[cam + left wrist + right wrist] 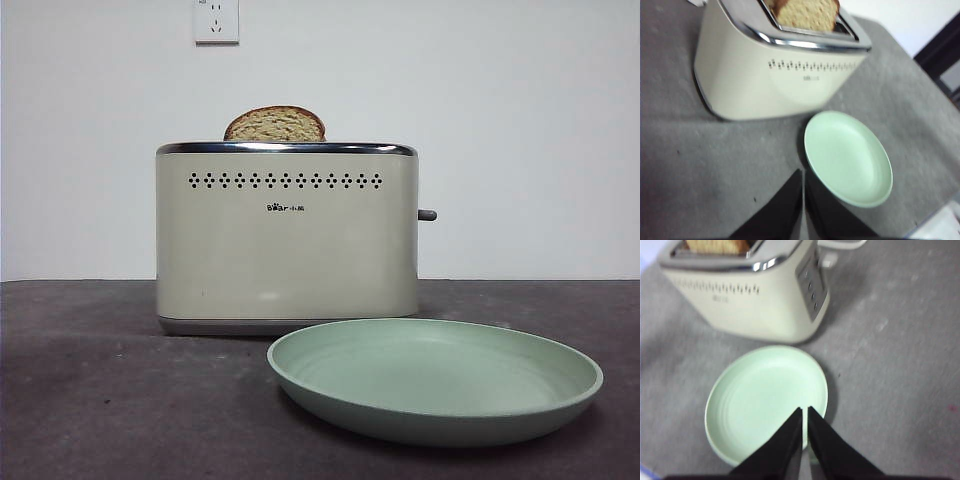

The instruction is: Take the bread from the toaster,put the bread on the plate,put the plate on the table

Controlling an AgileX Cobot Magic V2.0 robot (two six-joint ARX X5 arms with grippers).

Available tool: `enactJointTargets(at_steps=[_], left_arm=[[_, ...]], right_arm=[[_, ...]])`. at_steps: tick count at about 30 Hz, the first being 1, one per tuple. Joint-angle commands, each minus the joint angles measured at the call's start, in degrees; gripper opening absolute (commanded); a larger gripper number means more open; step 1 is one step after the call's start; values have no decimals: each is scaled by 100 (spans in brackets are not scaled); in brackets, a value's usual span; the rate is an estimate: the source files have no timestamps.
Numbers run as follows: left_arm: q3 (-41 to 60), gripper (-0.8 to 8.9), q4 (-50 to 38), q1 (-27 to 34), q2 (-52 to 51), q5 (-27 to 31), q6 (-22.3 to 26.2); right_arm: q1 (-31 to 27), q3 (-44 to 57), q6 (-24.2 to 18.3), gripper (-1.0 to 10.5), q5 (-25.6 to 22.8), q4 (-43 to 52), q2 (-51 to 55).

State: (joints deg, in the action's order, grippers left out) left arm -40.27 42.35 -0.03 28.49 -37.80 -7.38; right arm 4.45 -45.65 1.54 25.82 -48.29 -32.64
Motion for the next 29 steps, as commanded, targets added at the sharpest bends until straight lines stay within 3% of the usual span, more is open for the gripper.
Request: enactJointTargets(at_steps=[1, 6, 8, 11, 13, 23, 29], left_arm=[[-219, 7, 103, -11, 149, -83, 365], [-258, 32, 96, -11, 186, -85, 348], [-258, 115, 96, -11, 186, -83, 345], [-258, 312, 70, -11, 186, -83, 350], [-258, 390, 11, -11, 186, -83, 350], [-361, 402, -269, -13, 389, -83, 352], [-785, 402, -894, -223, 903, -83, 393]], right_arm=[[105, -199, -385, 4, 11, -184, -131], [210, -203, -389, 6, -15, -162, -142], [212, -205, -378, 64, -26, -142, -142], [212, -203, -299, 280, -83, -144, -142], [212, -203, -181, 358, -168, -146, -144], [212, -203, -140, 358, -181, -151, -186], [212, -203, -70, 358, -175, -149, -273]])
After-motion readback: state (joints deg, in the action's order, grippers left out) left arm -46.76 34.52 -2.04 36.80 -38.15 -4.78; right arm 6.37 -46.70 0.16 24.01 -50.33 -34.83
